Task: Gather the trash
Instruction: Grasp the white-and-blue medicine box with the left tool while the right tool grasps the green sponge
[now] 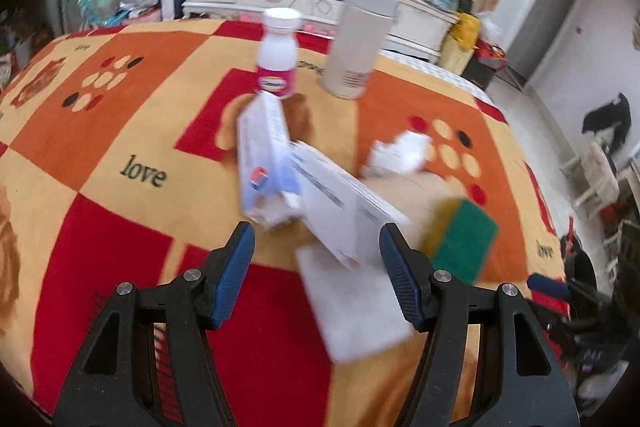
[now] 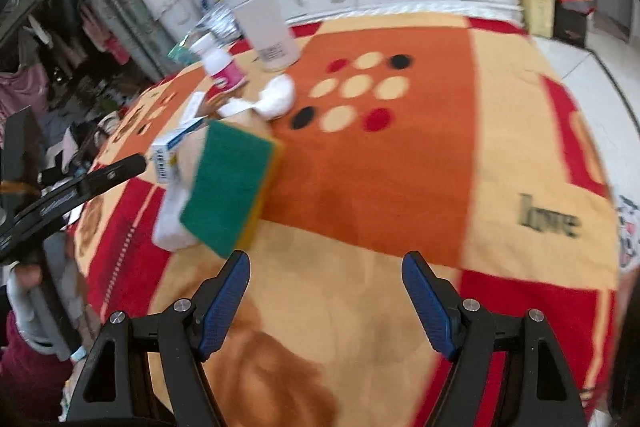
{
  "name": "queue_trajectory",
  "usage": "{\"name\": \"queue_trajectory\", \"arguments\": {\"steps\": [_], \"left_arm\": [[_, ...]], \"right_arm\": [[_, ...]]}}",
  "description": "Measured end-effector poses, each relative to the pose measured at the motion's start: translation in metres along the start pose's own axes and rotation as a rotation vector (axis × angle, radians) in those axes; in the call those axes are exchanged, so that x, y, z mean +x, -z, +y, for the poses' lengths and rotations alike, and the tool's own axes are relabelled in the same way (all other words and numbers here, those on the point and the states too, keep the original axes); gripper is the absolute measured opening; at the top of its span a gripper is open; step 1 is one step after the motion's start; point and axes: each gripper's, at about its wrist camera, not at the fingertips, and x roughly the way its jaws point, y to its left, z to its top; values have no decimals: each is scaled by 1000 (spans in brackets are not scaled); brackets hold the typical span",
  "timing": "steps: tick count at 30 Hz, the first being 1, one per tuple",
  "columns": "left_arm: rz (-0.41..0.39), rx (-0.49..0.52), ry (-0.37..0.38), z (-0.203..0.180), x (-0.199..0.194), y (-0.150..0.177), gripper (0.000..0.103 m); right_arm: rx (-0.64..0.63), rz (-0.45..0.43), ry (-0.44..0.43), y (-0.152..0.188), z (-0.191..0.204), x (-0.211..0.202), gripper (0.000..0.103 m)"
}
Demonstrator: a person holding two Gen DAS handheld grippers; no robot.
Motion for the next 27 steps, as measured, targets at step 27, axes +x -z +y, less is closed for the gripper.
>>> {"name": "queue_trajectory", "arguments": {"steps": [27], "left_arm": [[112, -156, 97, 53, 90, -56, 29]], "right_arm": [[27, -6, -57, -34, 63, 69, 66]]}}
